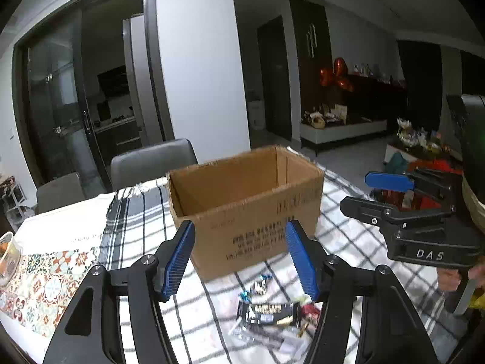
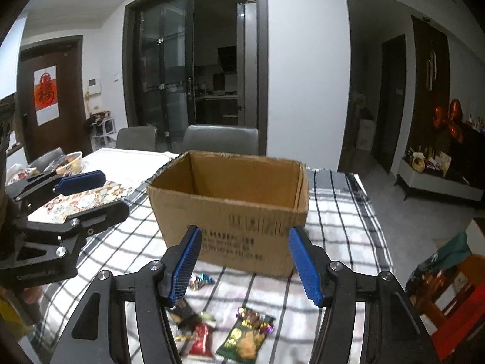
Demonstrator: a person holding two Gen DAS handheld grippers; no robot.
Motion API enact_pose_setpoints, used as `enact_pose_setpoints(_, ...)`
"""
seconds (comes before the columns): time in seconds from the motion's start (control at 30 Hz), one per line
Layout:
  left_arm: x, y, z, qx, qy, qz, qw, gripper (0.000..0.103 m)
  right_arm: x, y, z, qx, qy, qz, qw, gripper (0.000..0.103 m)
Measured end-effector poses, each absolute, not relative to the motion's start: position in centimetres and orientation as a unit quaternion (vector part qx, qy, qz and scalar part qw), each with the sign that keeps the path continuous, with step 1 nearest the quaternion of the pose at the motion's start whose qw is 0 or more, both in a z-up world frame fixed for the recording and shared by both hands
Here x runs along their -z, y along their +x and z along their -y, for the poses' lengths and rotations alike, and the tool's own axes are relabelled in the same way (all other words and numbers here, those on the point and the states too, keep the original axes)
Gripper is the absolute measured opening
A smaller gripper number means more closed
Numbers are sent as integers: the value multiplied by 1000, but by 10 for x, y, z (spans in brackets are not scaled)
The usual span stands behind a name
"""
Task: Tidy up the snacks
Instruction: 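Move both tools back toward the snacks in front of the box, then grasp the purple-wrapped candy with the right tool while the left tool grasps the blue-wrapped candy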
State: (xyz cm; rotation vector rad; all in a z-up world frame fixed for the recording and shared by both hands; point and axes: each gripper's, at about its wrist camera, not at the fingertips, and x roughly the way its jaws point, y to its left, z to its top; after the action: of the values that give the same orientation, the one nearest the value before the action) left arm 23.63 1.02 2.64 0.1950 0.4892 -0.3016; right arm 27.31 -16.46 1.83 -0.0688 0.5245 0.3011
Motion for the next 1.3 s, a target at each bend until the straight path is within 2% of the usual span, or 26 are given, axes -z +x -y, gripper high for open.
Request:
enact_pose_setpoints(0.77,73,276,3,204,109,-378,896,61,81,295,171,-144,-16,-406,902,61)
enact_pose_setpoints(1.03,104,305,6,213,105,-409,881,56,98,308,170,-143,-23,-425,893,60)
enact_pose_setpoints(1.3,118,326,17,223,116,-421,872,52,110,319,170,-151,-16,-438,886,50)
